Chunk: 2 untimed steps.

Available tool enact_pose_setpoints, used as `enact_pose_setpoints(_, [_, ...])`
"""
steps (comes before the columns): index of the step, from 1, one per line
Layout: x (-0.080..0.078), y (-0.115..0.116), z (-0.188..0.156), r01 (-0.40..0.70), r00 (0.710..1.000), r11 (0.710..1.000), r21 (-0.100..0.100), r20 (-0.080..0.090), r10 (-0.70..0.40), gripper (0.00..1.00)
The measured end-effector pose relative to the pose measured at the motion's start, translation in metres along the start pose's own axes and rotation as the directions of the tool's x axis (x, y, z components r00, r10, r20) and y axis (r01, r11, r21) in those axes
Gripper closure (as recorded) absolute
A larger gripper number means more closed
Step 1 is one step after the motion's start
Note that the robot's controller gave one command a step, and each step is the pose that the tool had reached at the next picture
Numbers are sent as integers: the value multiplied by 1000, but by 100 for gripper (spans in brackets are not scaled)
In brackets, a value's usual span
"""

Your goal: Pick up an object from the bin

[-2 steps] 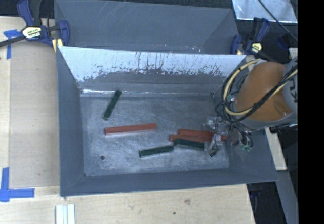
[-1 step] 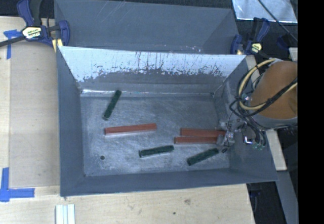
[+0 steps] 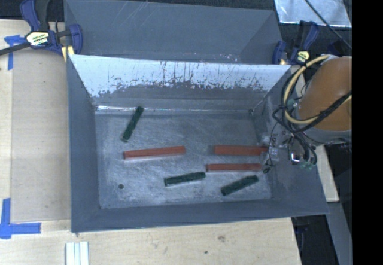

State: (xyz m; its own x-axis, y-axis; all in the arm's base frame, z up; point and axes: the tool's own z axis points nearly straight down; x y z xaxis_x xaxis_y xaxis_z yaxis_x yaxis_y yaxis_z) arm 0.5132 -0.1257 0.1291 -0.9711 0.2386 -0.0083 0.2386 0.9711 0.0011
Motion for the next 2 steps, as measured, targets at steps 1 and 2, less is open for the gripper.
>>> enact_pose_setpoints(1, [-35, 57, 54, 511, 860, 860, -3, -3, -511, 100])
enact_pose_setpoints(2, [0, 25, -82, 533, 846, 846, 3, 2, -533, 100])
